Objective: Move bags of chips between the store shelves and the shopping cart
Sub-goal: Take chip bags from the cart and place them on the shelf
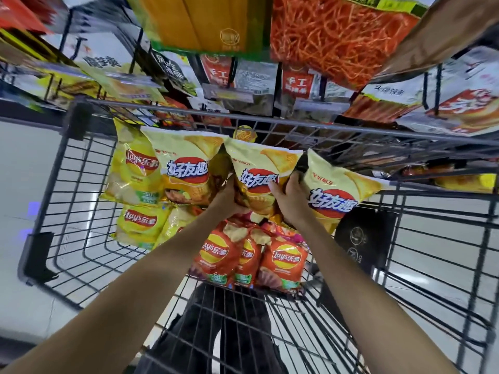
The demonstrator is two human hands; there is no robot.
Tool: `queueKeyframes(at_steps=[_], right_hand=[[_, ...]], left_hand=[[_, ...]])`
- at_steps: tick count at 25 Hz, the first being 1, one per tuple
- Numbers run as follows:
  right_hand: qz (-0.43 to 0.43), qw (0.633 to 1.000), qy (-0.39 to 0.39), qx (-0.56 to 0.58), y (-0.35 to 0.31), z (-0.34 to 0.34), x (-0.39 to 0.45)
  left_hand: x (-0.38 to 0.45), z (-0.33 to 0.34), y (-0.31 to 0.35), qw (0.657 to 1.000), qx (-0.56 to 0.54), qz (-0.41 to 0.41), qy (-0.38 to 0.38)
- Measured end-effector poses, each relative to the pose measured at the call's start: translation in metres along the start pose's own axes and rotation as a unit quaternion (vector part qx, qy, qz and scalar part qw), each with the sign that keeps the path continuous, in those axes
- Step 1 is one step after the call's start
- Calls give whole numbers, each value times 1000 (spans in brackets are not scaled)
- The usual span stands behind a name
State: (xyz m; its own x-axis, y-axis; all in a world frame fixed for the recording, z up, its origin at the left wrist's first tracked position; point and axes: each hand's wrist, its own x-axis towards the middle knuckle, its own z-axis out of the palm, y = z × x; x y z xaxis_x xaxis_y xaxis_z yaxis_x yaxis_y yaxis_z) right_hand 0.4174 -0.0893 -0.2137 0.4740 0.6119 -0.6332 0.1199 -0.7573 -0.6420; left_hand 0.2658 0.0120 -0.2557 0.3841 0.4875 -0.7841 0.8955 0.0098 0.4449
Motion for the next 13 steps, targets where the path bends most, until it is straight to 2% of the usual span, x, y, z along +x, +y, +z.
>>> queueKeyframes(at_steps=[3, 13], right_hand=[[3, 1000, -4, 25, -3, 0, -7], [13, 998, 2, 63, -19, -6, -64]], left_hand=[[-3, 5, -4, 999, -13, 18, 36], [-64, 6, -24, 994, 9, 95, 57]])
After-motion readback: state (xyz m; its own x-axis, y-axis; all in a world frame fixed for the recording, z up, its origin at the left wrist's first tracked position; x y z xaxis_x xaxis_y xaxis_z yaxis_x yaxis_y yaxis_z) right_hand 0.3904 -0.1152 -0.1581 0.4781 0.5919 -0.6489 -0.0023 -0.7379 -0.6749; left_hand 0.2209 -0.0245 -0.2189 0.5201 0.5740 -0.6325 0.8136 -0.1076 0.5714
